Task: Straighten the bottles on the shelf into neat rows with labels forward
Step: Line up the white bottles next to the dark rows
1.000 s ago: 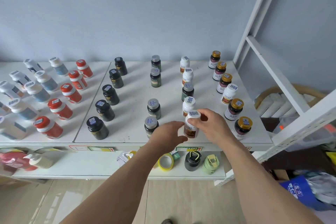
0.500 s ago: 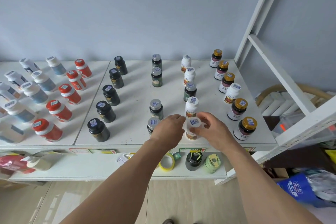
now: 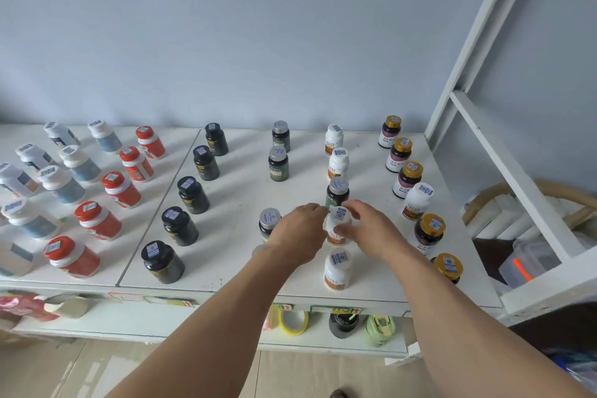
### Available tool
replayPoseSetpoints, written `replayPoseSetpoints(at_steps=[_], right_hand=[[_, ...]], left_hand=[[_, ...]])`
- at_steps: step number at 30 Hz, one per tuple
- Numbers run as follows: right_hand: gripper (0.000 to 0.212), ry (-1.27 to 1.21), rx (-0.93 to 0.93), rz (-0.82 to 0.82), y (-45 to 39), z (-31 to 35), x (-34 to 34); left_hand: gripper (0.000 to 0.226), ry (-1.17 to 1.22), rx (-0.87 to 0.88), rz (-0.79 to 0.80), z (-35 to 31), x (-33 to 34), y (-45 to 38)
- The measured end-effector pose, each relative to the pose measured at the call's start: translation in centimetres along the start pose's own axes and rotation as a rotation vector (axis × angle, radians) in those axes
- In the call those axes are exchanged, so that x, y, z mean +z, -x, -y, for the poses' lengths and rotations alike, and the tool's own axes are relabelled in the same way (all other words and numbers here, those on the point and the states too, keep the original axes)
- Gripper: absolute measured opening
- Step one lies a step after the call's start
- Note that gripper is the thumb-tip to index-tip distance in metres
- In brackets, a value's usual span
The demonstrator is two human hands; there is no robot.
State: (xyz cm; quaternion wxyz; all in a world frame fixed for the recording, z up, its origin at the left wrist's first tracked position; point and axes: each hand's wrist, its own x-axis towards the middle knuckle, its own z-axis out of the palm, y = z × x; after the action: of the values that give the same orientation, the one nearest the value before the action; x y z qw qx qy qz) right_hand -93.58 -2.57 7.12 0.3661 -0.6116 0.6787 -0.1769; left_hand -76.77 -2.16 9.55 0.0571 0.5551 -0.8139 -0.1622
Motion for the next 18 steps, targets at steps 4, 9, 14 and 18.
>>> replayPoseSetpoints(at_steps=[4, 9, 14, 18], right_hand=[[0.038, -0.038, -0.025, -0.001, -0.4, -0.5, -0.8], [0.032, -0.062, -0.040, -0.044, -0.3, 0.4, -2.5], [0.043, -0.065, -0.043, -0.078, -0.2, 1.8, -3.6], [0.044, -0.089, -0.021, -0.106, -0.3, 2.5, -3.9]], left_hand=[[0.053, 0.076, -0.064, 0.073, -0.5, 0.1, -1.0], [0.054, 0.252, -0.168, 0.162, -0.4, 0.4, -2.2], [0.042, 0.353, -0.170, 0.223, -0.4, -0.4, -3.1], [0.033, 0.441, -0.133, 0.254, 0.1, -1.1, -3.4]])
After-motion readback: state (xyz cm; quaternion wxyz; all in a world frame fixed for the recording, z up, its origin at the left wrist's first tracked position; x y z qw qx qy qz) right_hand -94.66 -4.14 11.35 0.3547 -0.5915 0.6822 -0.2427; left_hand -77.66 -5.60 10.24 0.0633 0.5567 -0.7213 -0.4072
